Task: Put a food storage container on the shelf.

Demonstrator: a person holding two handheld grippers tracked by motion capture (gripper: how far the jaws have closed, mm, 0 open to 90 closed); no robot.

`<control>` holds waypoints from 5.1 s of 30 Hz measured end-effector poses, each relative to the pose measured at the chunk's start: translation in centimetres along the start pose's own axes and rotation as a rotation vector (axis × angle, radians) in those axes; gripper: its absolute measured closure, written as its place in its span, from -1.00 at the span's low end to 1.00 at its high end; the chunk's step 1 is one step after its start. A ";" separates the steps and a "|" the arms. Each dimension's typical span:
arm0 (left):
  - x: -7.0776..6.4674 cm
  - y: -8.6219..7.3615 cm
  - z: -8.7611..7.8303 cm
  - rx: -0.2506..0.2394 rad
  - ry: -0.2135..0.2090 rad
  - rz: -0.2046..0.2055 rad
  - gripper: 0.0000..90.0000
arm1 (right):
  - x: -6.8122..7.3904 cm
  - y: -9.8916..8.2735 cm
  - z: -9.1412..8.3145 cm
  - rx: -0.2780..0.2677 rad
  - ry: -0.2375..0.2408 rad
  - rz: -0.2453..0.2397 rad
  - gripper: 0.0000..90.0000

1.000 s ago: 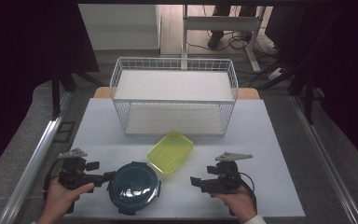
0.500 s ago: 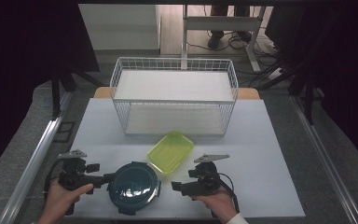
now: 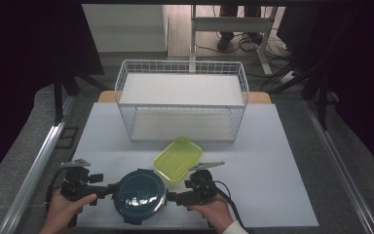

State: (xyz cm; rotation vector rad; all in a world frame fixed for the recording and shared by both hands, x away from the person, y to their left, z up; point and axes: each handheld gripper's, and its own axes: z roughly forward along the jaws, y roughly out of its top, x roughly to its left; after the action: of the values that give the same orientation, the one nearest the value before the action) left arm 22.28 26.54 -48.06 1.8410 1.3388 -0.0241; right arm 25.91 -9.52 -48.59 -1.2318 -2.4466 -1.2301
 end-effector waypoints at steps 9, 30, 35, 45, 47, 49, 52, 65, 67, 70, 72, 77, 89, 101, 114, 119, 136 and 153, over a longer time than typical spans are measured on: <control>0.8 -0.5 0.9 0.030 -0.044 -0.057 -0.88 | 0.6 0.2 2.3 0.026 0.028 0.044 -0.76; 0.8 -1.2 3.0 0.106 -0.155 -0.105 -0.79 | 1.5 -0.7 4.4 0.050 0.094 0.174 -0.79; 0.9 -1.5 3.7 0.133 -0.185 -0.128 -0.74 | 1.6 -1.0 5.0 0.062 0.121 0.213 -0.76; 0.6 -1.6 3.9 0.144 -0.207 -0.188 -0.54 | 1.6 -0.8 4.8 0.065 0.151 0.306 -0.42; 0.6 -1.6 3.8 0.143 -0.211 -0.200 -0.50 | 1.6 -0.7 4.6 0.051 0.140 0.314 -0.33; 0.7 -1.7 3.6 0.131 -0.218 -0.217 -0.45 | 1.7 -0.6 4.5 0.049 0.127 0.327 -0.31; 0.8 -1.9 3.3 0.114 -0.230 -0.228 -0.37 | 1.7 -0.6 4.5 0.046 0.129 0.345 -0.28; 0.3 -1.9 2.8 0.103 -0.225 -0.217 -0.27 | 1.7 -1.0 3.9 0.020 0.140 0.402 -0.18; 0.2 -1.9 2.7 0.101 -0.223 -0.213 -0.27 | 1.8 -1.0 3.8 0.018 0.140 0.401 -0.17; 0.2 -1.9 2.5 0.103 -0.221 -0.202 -0.26 | 2.0 -1.0 3.7 0.018 0.135 0.408 -0.15; 0.1 -1.9 2.4 0.103 -0.218 -0.199 -0.25 | 2.0 -1.0 3.7 0.018 0.134 0.406 -0.15; 0.0 -1.8 2.1 0.097 -0.211 -0.195 -0.23 | 2.1 -0.9 3.6 0.011 0.135 0.401 -0.13; -0.2 -1.7 1.5 0.083 -0.193 -0.176 -0.19 | 2.4 -0.7 3.6 0.006 0.142 0.390 -0.12; -0.8 -1.0 0.8 0.071 -0.190 -0.162 -0.18 | 2.7 0.2 2.8 -0.014 0.139 0.362 -0.11; -2.7 1.9 -0.5 0.039 -0.196 -0.139 -0.16 | 3.2 2.6 0.1 -0.047 0.130 0.324 -0.11; -3.4 3.6 -0.5 0.024 -0.193 -0.120 -0.16 | 2.8 3.9 -1.1 -0.065 0.127 0.307 -0.11; -5.6 9.2 0.4 0.009 -0.197 -0.067 -0.16 | 0.8 7.4 -4.8 -0.114 0.106 0.294 -0.11; -7.0 14.6 1.2 -0.013 -0.213 -0.029 -0.16 | -1.0 11.6 -8.0 -0.139 0.081 0.262 -0.11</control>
State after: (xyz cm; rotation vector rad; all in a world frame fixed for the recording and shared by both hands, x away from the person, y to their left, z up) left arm 31.34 19.22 -36.72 1.7547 1.2134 -0.2195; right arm 33.18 -12.09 -36.73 -1.4522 -2.0931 -1.3612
